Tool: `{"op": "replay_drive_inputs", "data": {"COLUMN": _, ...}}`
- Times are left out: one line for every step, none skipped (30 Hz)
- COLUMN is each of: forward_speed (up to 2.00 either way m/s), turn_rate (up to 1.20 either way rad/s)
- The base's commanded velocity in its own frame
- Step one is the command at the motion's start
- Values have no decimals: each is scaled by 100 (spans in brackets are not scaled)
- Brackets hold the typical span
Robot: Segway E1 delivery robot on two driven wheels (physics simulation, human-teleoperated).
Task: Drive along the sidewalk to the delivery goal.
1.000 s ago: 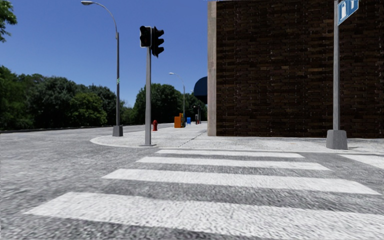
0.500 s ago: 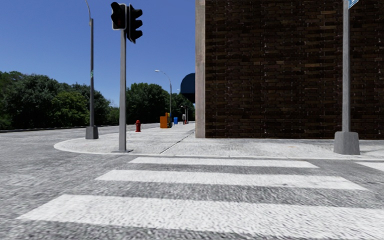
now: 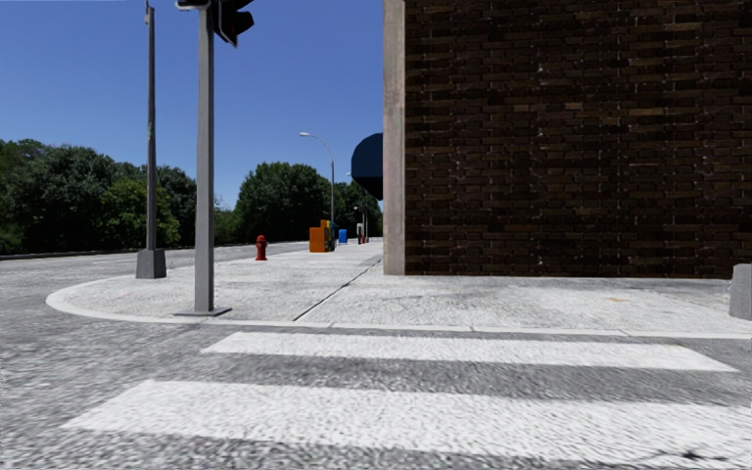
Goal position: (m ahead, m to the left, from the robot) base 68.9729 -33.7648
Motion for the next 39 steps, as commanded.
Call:
{"op": "replay_drive_inputs", "data": {"forward_speed": 200, "turn_rate": 0}}
{"op": "replay_drive_inputs", "data": {"forward_speed": 200, "turn_rate": 0}}
{"op": "replay_drive_inputs", "data": {"forward_speed": 200, "turn_rate": 0}}
{"op": "replay_drive_inputs", "data": {"forward_speed": 200, "turn_rate": 0}}
{"op": "replay_drive_inputs", "data": {"forward_speed": 200, "turn_rate": 0}}
{"op": "replay_drive_inputs", "data": {"forward_speed": 200, "turn_rate": 0}}
{"op": "replay_drive_inputs", "data": {"forward_speed": 200, "turn_rate": 0}}
{"op": "replay_drive_inputs", "data": {"forward_speed": 200, "turn_rate": 0}}
{"op": "replay_drive_inputs", "data": {"forward_speed": 200, "turn_rate": 0}}
{"op": "replay_drive_inputs", "data": {"forward_speed": 200, "turn_rate": 0}}
{"op": "replay_drive_inputs", "data": {"forward_speed": 200, "turn_rate": 0}}
{"op": "replay_drive_inputs", "data": {"forward_speed": 200, "turn_rate": 0}}
{"op": "replay_drive_inputs", "data": {"forward_speed": 200, "turn_rate": 0}}
{"op": "replay_drive_inputs", "data": {"forward_speed": 200, "turn_rate": 0}}
{"op": "replay_drive_inputs", "data": {"forward_speed": 200, "turn_rate": 0}}
{"op": "replay_drive_inputs", "data": {"forward_speed": 200, "turn_rate": 0}}
{"op": "replay_drive_inputs", "data": {"forward_speed": 200, "turn_rate": 0}}
{"op": "replay_drive_inputs", "data": {"forward_speed": 200, "turn_rate": 0}}
{"op": "replay_drive_inputs", "data": {"forward_speed": 200, "turn_rate": 0}}
{"op": "replay_drive_inputs", "data": {"forward_speed": 200, "turn_rate": 7}}
{"op": "replay_drive_inputs", "data": {"forward_speed": 200, "turn_rate": 17}}
{"op": "replay_drive_inputs", "data": {"forward_speed": 200, "turn_rate": 28}}
{"op": "replay_drive_inputs", "data": {"forward_speed": 200, "turn_rate": 28}}
{"op": "replay_drive_inputs", "data": {"forward_speed": 200, "turn_rate": 38}}
{"op": "replay_drive_inputs", "data": {"forward_speed": 200, "turn_rate": 42}}
{"op": "replay_drive_inputs", "data": {"forward_speed": 200, "turn_rate": 42}}
{"op": "replay_drive_inputs", "data": {"forward_speed": 200, "turn_rate": 43}}
{"op": "replay_drive_inputs", "data": {"forward_speed": 200, "turn_rate": 43}}
{"op": "replay_drive_inputs", "data": {"forward_speed": 200, "turn_rate": 43}}
{"op": "replay_drive_inputs", "data": {"forward_speed": 200, "turn_rate": 43}}
{"op": "replay_drive_inputs", "data": {"forward_speed": 200, "turn_rate": 43}}
{"op": "replay_drive_inputs", "data": {"forward_speed": 200, "turn_rate": 43}}
{"op": "replay_drive_inputs", "data": {"forward_speed": 200, "turn_rate": 43}}
{"op": "replay_drive_inputs", "data": {"forward_speed": 200, "turn_rate": 43}}
{"op": "replay_drive_inputs", "data": {"forward_speed": 200, "turn_rate": 43}}
{"op": "replay_drive_inputs", "data": {"forward_speed": 200, "turn_rate": 42}}
{"op": "replay_drive_inputs", "data": {"forward_speed": 200, "turn_rate": 27}}
{"op": "replay_drive_inputs", "data": {"forward_speed": 200, "turn_rate": 27}}
{"op": "replay_drive_inputs", "data": {"forward_speed": 200, "turn_rate": 0}}
